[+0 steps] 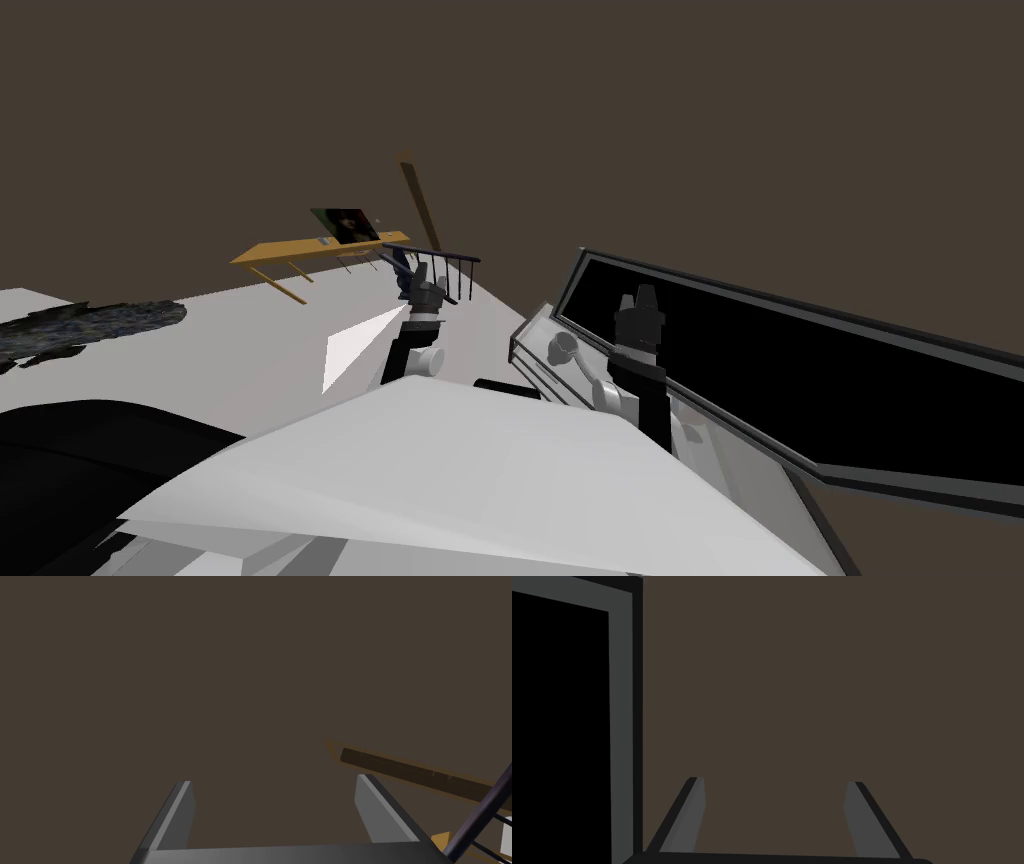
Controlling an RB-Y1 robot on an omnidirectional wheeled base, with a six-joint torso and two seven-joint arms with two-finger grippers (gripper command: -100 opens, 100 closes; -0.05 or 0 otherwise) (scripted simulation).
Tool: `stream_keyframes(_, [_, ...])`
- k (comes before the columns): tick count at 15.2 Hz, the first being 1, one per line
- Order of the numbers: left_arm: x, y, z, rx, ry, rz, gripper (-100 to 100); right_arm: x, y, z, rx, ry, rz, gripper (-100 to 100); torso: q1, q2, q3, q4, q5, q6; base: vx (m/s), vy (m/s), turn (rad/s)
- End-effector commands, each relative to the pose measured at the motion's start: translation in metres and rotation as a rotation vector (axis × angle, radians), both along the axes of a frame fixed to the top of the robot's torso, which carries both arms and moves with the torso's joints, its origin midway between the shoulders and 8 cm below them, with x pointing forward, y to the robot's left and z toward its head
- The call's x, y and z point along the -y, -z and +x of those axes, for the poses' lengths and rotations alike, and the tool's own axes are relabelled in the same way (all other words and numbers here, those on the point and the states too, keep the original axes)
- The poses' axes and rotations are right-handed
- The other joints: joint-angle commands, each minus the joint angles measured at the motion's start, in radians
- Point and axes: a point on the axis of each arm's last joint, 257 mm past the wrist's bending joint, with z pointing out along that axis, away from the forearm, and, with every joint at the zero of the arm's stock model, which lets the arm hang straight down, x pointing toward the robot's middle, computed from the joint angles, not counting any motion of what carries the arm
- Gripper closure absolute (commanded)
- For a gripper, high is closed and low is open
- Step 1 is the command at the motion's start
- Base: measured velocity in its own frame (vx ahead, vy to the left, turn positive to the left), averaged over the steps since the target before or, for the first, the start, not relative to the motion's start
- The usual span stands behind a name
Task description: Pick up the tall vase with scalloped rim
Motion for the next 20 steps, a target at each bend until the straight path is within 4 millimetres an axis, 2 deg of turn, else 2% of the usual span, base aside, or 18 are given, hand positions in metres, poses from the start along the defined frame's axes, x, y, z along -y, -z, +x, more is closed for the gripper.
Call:
stream_keyframes(1, [0.000, 0.000, 0.000, 0.000, 0.000, 0.000, 0, -0.006, 0.003, 0.002, -0.017, -0.018, -0.046, -100, 0.000, 0.000, 0.000, 0.000, 0.000, 0.000, 0.003, 0.004, 0.015])
stream_keyframes(7, [0.000, 0.000, 0.000, 0.000, 0.000, 0.000, 0, -0.019, 0.018, 0.009, -0.074, -0.055, -0.166, -100, 0.001, -0.001, -0.001, 0.000, 0.000, 0.000, 0.011, 0.012, 0.022])
stream_keyframes(10, [0.000, 0.000, 0.000, 0.000, 0.000, 0.000, 0, -0.029, 0.035, 0.014, -0.125, -0.077, -0.259, -100, 0.001, -0.001, -0.001, 0.000, 0.000, 0.000, 0.019, 0.017, 0.033])
stream_keyframes(11, [0.000, 0.000, 0.000, 0.000, 0.000, 0.000, 0, -0.029, 0.035, 0.014, -0.126, -0.079, -0.262, -100, 0.001, -0.001, -0.001, 0.000, 0.000, 0.000, 0.015, 0.015, 0.026])
stream_keyframes(12, [0.000, 0.000, 0.000, 0.000, 0.000, 0.000, 0, -0.034, 0.045, 0.017, -0.155, -0.088, -0.311, -100, 0.001, -0.001, -0.001, 0.000, 0.000, 0.000, 0.017, 0.018, 0.046])
stream_keyframes(13, [0.000, 0.000, 0.000, 0.000, 0.000, 0.000, 0, -0.034, 0.045, 0.017, -0.155, -0.090, -0.314, -100, 0.001, -0.001, -0.001, 0.000, 0.000, 0.000, 0.019, 0.019, 0.037])
stream_keyframes(14, [0.000, 0.000, 0.000, 0.000, 0.000, 0.000, 0, -0.038, 0.057, 0.019, -0.185, -0.099, -0.363, -100, 0.001, -0.001, -0.001, 0.000, 0.000, 0.000, 0.024, 0.020, 0.039])
stream_keyframes(15, [0.000, 0.000, 0.000, 0.000, 0.000, 0.000, 0, -0.038, 0.057, 0.019, -0.186, -0.102, -0.370, -100, 0.001, -0.002, -0.001, 0.000, 0.000, 0.000, 0.024, 0.022, 0.035])
stream_keyframes(16, [0.000, 0.000, 0.000, 0.000, 0.000, 0.000, 0, -0.042, 0.070, 0.020, -0.218, -0.109, -0.419, -100, 0.001, -0.002, -0.001, 0.000, 0.000, 0.000, 0.025, 0.028, 0.047])
stream_keyframes(17, [0.000, 0.000, 0.000, 0.000, 0.000, 0.000, 0, -0.042, 0.071, 0.020, -0.219, -0.113, -0.427, -100, 0.001, -0.002, -0.001, 0.000, 0.000, 0.000, 0.023, 0.027, 0.038])
stream_keyframes(18, [0.000, 0.000, 0.000, 0.000, 0.000, 0.000, 0, -0.045, 0.085, 0.021, -0.253, -0.122, -0.480, -100, 0.002, -0.002, -0.001, 0.000, 0.000, 0.000, 0.027, 0.024, 0.044])
stream_keyframes(19, [0.000, 0.000, 0.000, 0.000, 0.000, 0.000, 0, -0.046, 0.085, 0.021, -0.254, -0.125, -0.487, -100, 0.001, -0.002, -0.001, 0.000, 0.000, 0.000, 0.028, 0.021, 0.042])
stream_keyframes(20, [0.000, 0.000, 0.000, 0.000, 0.000, 0.000, 0, -0.048, 0.100, 0.022, -0.288, -0.133, -0.541, -100, 0.001, -0.002, -0.001, 0.000, 0.000, 0.000, 0.030, 0.026, 0.064])
